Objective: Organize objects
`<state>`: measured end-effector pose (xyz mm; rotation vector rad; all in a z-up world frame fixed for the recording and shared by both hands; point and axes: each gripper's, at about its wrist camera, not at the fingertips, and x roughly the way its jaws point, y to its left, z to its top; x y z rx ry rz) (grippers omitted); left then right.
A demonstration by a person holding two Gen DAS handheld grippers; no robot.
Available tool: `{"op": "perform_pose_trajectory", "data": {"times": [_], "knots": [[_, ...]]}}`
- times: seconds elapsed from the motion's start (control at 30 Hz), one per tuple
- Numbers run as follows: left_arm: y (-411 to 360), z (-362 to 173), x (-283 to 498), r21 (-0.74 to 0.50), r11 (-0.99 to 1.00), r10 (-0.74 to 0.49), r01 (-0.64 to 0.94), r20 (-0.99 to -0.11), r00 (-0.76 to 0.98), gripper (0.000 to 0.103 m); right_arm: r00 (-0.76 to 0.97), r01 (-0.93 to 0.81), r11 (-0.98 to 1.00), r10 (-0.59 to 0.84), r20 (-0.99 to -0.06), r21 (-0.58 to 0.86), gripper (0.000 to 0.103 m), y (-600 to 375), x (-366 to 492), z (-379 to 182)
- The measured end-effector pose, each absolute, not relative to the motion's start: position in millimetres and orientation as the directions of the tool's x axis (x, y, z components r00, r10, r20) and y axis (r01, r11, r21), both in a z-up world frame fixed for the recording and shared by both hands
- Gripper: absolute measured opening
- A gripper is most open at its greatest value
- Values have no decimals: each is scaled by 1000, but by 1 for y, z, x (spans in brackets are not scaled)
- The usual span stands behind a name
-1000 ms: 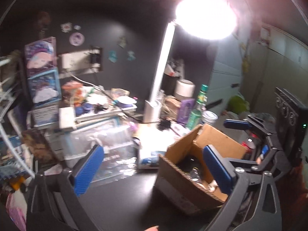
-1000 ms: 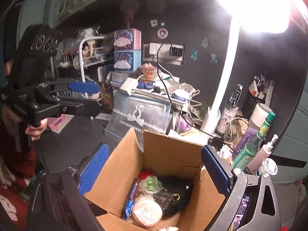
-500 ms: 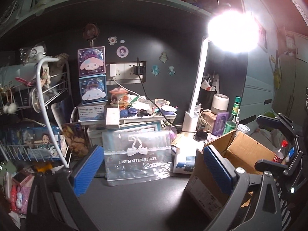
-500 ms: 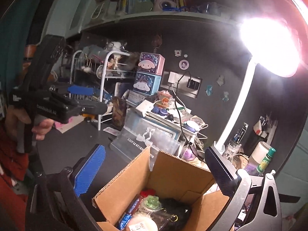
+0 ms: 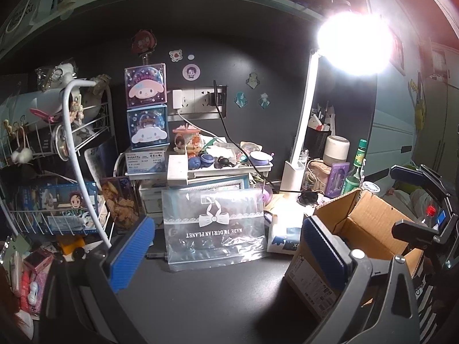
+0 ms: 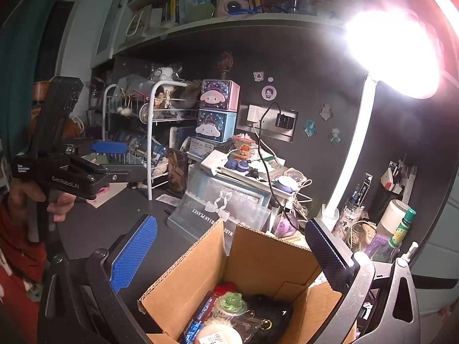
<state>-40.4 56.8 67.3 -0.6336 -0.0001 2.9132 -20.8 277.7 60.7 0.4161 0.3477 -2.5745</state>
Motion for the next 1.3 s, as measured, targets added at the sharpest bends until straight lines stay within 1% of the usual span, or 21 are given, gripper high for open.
{"op": "perform_pose_trajectory", "data": {"times": [1.3], "knots": [[57, 65, -45, -49, -986, 168, -162, -419, -892, 102, -814, 526, -840, -455, -362, -129, 103, 280, -25, 60]]}}
